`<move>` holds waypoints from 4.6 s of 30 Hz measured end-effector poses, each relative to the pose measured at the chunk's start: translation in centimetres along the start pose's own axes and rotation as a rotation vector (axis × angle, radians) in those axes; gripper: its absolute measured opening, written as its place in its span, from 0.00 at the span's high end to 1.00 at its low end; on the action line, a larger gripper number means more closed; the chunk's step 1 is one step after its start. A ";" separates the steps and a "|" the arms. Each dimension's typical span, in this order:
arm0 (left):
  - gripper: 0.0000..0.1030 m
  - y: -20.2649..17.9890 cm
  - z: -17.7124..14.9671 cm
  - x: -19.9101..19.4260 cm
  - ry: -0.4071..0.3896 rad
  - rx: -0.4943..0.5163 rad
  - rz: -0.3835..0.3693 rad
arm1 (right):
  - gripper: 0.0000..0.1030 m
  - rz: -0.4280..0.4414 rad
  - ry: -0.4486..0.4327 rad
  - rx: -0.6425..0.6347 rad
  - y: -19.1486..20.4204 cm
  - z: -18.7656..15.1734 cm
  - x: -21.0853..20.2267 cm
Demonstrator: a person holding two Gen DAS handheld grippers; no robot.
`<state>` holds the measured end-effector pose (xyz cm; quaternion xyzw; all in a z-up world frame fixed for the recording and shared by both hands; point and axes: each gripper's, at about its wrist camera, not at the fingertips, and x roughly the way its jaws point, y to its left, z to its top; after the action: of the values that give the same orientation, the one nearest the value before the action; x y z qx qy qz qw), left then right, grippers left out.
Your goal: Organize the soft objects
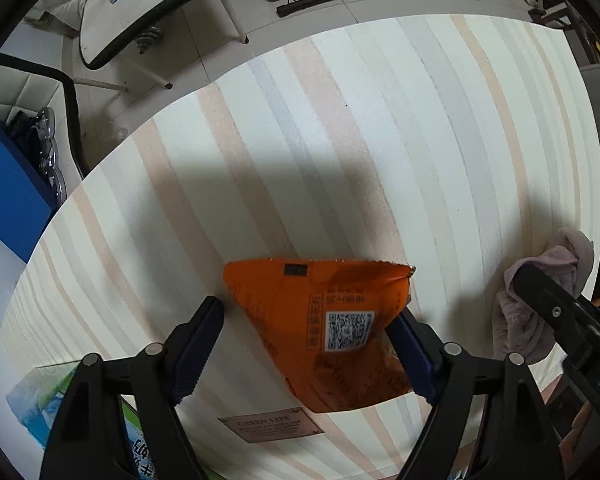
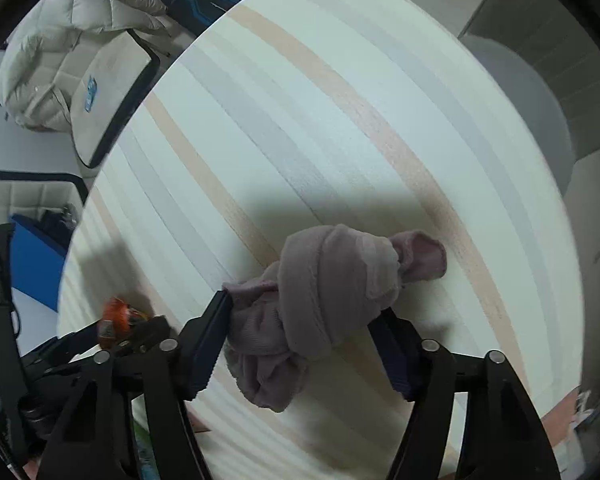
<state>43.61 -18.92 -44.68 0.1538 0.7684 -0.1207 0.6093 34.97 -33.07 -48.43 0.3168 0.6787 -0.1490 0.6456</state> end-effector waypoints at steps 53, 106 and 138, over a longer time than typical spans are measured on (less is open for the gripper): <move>0.54 41.2 -38.0 -4.6 -0.195 -0.504 -0.068 | 0.57 0.213 0.061 -0.855 38.4 -44.1 -0.9; 0.05 34.3 -45.5 -7.3 -0.438 -0.543 0.045 | 0.00 -0.118 -0.162 -0.739 26.5 -42.3 -6.8; 0.03 23.8 -61.8 -25.5 -0.777 -0.471 0.057 | 0.00 0.094 -0.508 -0.781 16.5 -54.4 -31.5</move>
<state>2.53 23.80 -5.72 -0.0246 0.4849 0.0252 0.8738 1.63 5.20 -7.82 0.0338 0.4893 0.0744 0.8683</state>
